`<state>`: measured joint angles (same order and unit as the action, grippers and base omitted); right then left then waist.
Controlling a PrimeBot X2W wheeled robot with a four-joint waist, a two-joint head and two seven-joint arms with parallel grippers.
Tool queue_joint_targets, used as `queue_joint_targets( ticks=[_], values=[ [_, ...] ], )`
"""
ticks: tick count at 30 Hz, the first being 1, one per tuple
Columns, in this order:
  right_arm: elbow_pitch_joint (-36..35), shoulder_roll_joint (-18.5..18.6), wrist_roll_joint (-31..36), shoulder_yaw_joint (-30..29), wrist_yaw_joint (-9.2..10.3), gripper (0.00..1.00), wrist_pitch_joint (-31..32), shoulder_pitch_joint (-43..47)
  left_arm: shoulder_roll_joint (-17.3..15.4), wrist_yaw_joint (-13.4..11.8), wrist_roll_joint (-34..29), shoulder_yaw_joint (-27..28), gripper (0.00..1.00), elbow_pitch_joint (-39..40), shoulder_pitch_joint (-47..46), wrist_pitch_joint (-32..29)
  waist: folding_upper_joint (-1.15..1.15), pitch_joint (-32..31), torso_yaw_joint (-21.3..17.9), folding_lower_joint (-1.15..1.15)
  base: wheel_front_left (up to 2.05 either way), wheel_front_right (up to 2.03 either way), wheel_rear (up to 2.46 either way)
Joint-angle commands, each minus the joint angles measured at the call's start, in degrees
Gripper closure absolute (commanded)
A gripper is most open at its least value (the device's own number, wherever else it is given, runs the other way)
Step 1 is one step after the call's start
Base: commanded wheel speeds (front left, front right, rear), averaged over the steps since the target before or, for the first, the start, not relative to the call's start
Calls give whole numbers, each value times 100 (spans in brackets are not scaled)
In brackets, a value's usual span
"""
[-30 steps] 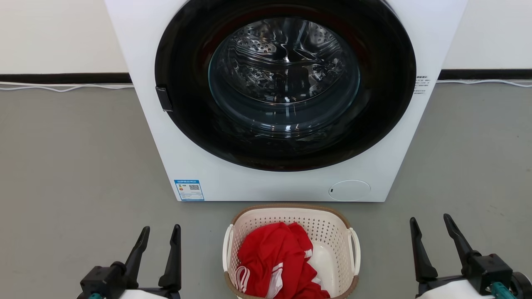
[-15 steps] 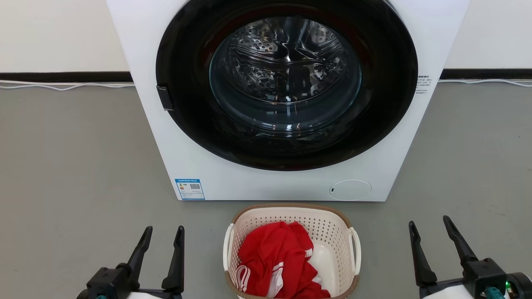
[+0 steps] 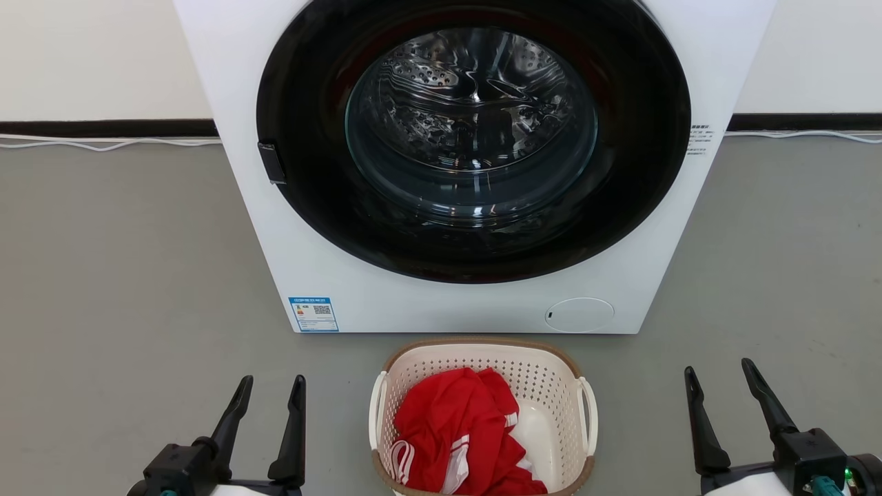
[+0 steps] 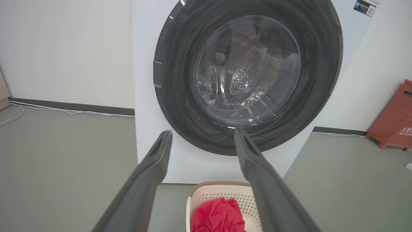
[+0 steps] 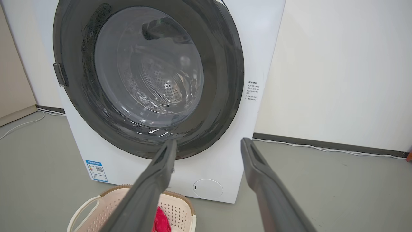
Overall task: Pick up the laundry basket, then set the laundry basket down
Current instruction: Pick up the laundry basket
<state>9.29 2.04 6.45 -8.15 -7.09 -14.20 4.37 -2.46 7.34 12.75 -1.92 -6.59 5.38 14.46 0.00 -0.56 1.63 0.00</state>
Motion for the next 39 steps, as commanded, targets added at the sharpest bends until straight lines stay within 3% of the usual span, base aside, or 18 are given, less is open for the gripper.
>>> queue_joint_targets(
  ticks=[1,16,26,39],
  values=[
    [-136,84,-16,116,-40,0,-80,-125,-42,14,24,158,0,146,-98,54,0,4,3,0,0,0,0],
    [-56,84,-126,1,-40,0,-80,-347,-42,14,120,143,0,122,-292,54,0,282,45,0,0,0,0],
    [202,84,-166,4,-40,0,-80,-950,-42,14,290,91,0,-10,-797,54,0,953,56,0,0,0,0],
    [1085,84,-292,-187,-40,0,-80,-1852,-42,14,384,-287,0,-1043,-1886,54,0,1995,134,0,0,0,0]
  ],
)
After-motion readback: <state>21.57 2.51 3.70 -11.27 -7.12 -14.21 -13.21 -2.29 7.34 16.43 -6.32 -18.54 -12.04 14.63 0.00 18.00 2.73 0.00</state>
